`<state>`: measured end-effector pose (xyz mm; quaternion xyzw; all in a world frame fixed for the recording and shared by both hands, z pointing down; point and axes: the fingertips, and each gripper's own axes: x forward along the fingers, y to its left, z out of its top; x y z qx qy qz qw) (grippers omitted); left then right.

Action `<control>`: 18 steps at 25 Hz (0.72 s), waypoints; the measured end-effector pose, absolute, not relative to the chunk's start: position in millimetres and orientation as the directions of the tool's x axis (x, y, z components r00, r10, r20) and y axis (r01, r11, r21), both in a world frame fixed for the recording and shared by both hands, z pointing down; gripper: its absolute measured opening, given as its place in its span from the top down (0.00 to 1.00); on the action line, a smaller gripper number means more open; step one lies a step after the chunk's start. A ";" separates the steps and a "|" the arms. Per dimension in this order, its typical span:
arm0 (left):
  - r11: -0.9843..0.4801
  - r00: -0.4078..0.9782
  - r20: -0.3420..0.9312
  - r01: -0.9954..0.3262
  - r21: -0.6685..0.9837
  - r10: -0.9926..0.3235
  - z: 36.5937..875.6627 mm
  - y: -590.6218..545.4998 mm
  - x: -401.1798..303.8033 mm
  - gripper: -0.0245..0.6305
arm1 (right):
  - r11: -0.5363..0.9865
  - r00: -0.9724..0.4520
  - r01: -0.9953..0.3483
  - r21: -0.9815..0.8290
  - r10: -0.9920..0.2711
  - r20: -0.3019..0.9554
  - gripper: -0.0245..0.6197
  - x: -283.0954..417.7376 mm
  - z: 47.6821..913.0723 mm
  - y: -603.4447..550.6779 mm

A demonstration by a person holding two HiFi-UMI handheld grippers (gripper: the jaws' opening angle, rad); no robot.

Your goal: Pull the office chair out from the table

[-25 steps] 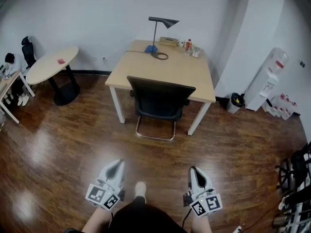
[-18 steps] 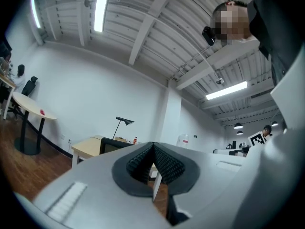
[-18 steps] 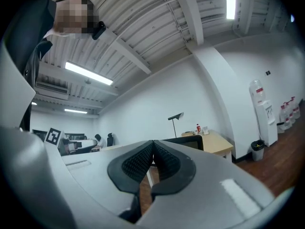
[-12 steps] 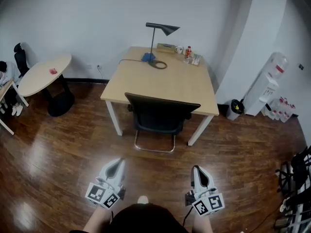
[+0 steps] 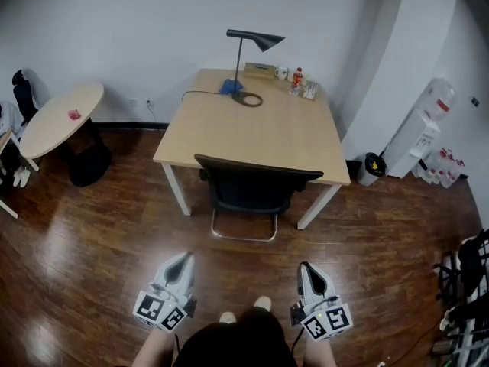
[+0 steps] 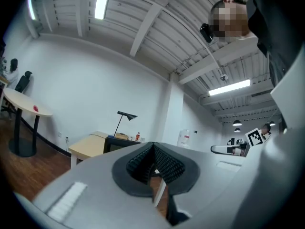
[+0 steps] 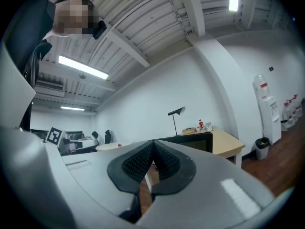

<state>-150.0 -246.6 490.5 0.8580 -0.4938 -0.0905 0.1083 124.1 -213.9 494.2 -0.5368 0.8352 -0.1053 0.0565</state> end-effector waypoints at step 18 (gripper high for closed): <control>-0.464 0.465 -0.049 -0.863 0.198 -0.884 478.5 -357.9 -109.7 0.96 | 0.459 -0.477 -0.854 -0.244 -0.879 0.015 0.94 159.7 496.7 -348.5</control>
